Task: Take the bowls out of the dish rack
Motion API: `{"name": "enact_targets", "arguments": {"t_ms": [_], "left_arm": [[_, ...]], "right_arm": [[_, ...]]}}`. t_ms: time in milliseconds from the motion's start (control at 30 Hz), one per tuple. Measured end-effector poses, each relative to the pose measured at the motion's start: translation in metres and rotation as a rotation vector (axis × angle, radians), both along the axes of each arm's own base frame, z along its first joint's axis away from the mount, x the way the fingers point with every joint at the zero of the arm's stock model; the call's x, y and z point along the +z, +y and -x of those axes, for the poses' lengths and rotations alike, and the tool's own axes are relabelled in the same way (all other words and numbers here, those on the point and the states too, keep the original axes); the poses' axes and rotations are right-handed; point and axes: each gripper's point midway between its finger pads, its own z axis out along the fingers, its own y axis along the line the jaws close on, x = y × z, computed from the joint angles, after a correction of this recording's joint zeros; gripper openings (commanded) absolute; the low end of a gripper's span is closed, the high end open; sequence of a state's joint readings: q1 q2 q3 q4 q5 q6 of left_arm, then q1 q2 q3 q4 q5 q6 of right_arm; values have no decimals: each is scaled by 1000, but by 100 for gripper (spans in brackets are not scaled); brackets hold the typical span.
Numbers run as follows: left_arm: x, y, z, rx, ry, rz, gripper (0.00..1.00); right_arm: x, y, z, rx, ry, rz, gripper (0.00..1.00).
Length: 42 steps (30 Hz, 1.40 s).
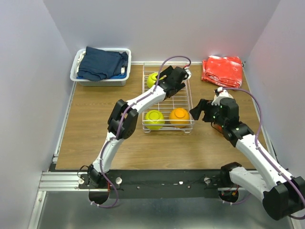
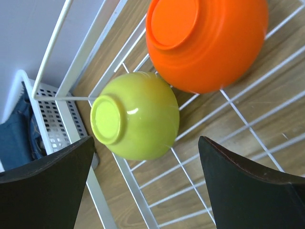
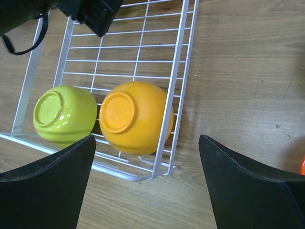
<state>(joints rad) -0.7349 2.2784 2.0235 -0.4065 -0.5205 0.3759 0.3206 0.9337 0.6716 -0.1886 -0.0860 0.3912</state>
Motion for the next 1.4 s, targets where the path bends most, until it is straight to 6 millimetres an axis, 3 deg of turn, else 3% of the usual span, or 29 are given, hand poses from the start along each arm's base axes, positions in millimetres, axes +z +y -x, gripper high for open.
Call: {"name": "enact_targets", "arguments": {"t_ms": [367, 567, 867, 1267, 1333, 1400], "left_arm": [[-21, 5, -31, 36, -31, -101, 99], [-43, 11, -34, 50, 0, -127, 99], [-47, 32, -41, 108, 12, -136, 99], [-48, 39, -42, 98, 14, -201, 72], [-47, 40, -43, 96, 14, -208, 62], [-47, 40, -43, 95, 12, -213, 58]], "right_arm": [[-9, -4, 6, -4, 30, 18, 97], [-12, -4, 8, -3, 38, 23, 97], [-17, -5, 9, -3, 48, 26, 97], [-21, -5, 11, -3, 57, 29, 97], [-22, -5, 10, -3, 55, 28, 97], [-22, -5, 10, -3, 55, 28, 97]]}}
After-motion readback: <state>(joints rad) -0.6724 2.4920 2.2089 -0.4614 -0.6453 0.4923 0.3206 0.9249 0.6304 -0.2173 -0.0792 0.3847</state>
